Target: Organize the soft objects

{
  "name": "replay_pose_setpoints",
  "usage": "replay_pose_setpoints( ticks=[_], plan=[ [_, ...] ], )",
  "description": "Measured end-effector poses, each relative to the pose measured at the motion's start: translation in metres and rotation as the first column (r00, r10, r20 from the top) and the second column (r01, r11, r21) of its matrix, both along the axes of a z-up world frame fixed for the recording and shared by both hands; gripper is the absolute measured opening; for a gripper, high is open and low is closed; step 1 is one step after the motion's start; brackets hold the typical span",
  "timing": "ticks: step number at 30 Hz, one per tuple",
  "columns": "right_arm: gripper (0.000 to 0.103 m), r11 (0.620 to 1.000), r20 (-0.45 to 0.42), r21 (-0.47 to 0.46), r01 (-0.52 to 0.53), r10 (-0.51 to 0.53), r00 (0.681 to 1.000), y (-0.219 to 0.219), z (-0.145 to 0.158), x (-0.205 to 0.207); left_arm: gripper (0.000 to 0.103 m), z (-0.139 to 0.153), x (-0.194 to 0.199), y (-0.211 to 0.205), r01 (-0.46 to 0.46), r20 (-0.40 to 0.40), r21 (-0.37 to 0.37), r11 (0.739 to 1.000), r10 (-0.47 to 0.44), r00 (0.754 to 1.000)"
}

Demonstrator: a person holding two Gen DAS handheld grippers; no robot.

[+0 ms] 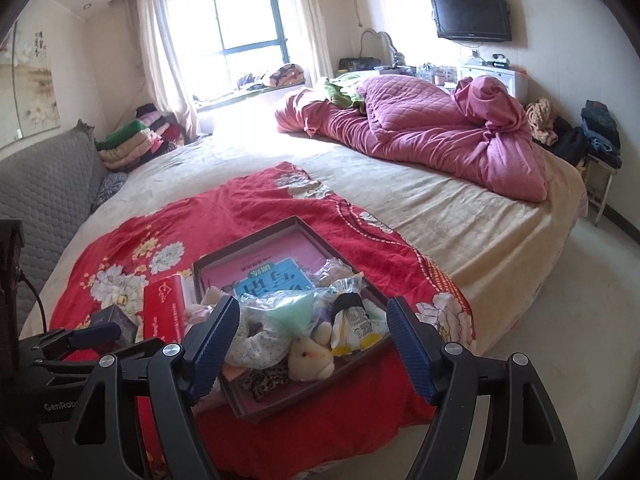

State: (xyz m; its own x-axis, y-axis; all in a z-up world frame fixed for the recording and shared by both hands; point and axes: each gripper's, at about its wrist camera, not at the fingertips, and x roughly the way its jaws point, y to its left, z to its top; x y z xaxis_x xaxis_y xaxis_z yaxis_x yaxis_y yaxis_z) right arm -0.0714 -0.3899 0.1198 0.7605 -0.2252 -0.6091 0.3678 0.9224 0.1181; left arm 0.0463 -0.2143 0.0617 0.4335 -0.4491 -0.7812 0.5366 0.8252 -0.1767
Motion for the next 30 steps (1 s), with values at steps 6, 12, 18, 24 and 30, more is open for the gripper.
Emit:
replay_pose_setpoints(
  ticks=[6, 12, 18, 24, 30],
  plan=[
    [0.077, 1.0, -0.017, -0.001, -0.001, 0.001, 1.0, 0.019, -0.003, -0.01, 0.085, 0.0, -0.015, 0.017, -0.023, -0.005, -0.003, 1.0, 0.023, 1.0],
    [0.077, 0.999, -0.029, -0.027, 0.043, -0.044, 0.999, 0.034, -0.009, -0.025, 0.085, -0.006, -0.029, 0.031, -0.037, -0.019, 0.006, 0.999, 0.037, 0.999],
    [0.077, 0.997, -0.014, -0.036, 0.063, -0.064, 0.998, 0.051, -0.011, -0.04, 0.085, -0.006, -0.044, 0.044, -0.047, -0.003, -0.012, 0.999, 0.047, 0.999],
    [0.077, 0.997, -0.035, -0.033, 0.071, -0.072, 0.997, 0.062, -0.021, -0.049, 0.085, -0.006, -0.056, 0.052, -0.063, 0.03, 0.005, 0.998, 0.062, 0.998],
    [0.077, 0.998, -0.051, -0.023, 0.061, -0.062, 0.997, 0.072, -0.029, -0.058, 0.085, -0.012, -0.061, 0.06, -0.068, 0.019, 0.01, 0.998, 0.068, 0.998]
  ],
)
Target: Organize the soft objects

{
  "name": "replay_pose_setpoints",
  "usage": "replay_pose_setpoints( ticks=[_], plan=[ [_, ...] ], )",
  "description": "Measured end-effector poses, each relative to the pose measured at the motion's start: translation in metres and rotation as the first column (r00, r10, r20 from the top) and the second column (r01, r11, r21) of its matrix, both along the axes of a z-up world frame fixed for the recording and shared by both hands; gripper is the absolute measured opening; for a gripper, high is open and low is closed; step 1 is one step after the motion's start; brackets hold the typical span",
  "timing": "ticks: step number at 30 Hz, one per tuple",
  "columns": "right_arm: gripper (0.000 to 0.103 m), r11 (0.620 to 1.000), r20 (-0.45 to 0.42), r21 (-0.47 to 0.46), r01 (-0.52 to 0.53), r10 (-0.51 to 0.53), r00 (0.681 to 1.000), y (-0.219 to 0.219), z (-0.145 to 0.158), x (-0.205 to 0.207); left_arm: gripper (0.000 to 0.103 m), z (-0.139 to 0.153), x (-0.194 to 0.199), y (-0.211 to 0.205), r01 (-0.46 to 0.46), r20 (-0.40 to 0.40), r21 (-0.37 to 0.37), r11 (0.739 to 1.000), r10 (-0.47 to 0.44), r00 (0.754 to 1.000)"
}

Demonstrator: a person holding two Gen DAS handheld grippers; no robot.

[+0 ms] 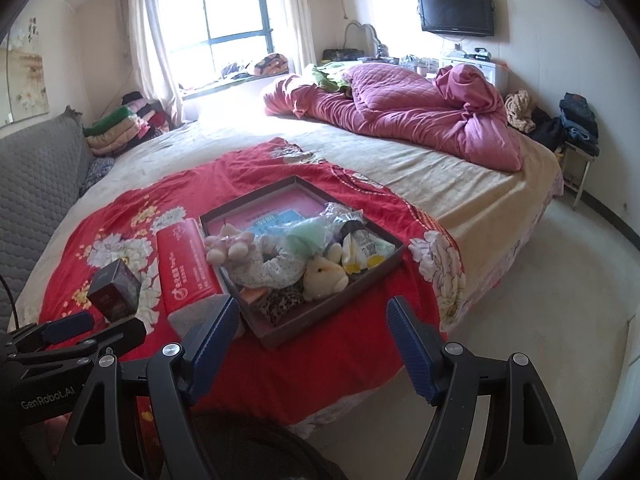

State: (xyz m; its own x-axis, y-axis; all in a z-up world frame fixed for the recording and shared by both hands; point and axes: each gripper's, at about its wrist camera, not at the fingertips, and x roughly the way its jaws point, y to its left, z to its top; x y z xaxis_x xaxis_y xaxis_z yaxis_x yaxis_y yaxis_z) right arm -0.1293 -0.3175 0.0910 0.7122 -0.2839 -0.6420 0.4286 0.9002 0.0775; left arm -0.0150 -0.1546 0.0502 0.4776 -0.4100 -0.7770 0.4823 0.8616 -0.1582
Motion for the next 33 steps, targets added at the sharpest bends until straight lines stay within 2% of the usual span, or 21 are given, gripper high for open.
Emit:
replay_pose_setpoints(
  ticks=[8, 33],
  plan=[
    [0.077, 0.999, -0.016, 0.002, -0.048, 0.048, 0.999, 0.015, -0.006, -0.001, 0.085, -0.008, -0.007, 0.004, -0.006, 0.004, 0.029, 1.0, 0.005, 1.0],
    [0.077, 0.999, -0.022, 0.031, -0.03, 0.03, 0.999, 0.011, -0.009, -0.001, 0.085, -0.017, -0.003, 0.008, -0.045, 0.007, 0.084, 0.995, 0.045, 0.999]
  ],
)
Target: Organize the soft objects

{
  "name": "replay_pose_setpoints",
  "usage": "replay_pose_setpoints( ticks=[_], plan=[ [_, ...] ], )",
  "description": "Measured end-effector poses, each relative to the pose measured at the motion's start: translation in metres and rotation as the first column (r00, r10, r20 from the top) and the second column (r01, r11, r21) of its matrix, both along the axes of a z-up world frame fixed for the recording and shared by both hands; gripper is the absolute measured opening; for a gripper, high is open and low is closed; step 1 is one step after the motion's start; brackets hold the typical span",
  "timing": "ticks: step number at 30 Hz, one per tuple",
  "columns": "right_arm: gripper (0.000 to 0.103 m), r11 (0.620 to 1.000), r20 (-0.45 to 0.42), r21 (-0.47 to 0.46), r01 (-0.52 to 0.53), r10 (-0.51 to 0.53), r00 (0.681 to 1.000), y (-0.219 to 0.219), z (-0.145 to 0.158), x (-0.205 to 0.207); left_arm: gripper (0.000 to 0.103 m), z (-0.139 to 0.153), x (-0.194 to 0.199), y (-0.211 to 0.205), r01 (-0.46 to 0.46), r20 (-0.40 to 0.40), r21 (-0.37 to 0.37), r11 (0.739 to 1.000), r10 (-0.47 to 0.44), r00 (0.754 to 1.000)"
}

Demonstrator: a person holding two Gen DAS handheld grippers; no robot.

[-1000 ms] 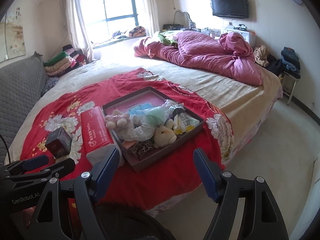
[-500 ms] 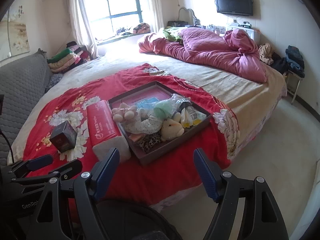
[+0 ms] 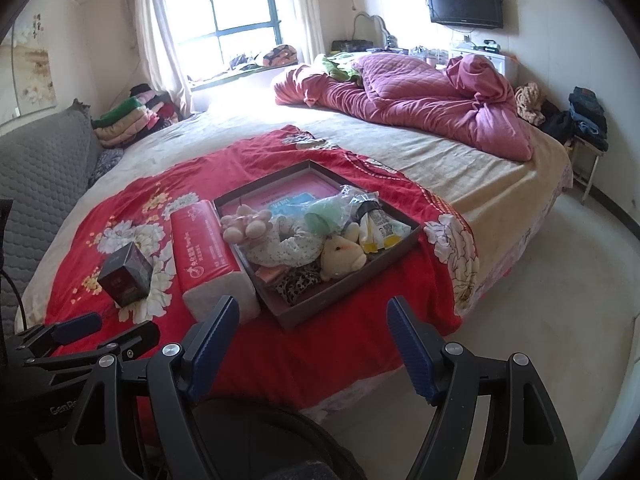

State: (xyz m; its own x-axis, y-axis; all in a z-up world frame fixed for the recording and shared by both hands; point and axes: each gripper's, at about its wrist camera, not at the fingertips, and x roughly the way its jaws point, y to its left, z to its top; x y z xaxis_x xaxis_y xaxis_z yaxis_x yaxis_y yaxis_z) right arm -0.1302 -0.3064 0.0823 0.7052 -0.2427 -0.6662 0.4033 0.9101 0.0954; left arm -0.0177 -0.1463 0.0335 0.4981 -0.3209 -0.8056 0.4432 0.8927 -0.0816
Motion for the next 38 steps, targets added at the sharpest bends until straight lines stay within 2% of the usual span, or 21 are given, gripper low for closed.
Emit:
replay_pose_setpoints(
  ticks=[38],
  plan=[
    [0.077, 1.0, 0.001, 0.01, -0.014, 0.014, 1.0, 0.0024, -0.0051, 0.0018, 0.085, -0.0061, -0.0002, -0.0001, -0.014, 0.005, 0.029, 0.999, 0.014, 1.0]
  ],
)
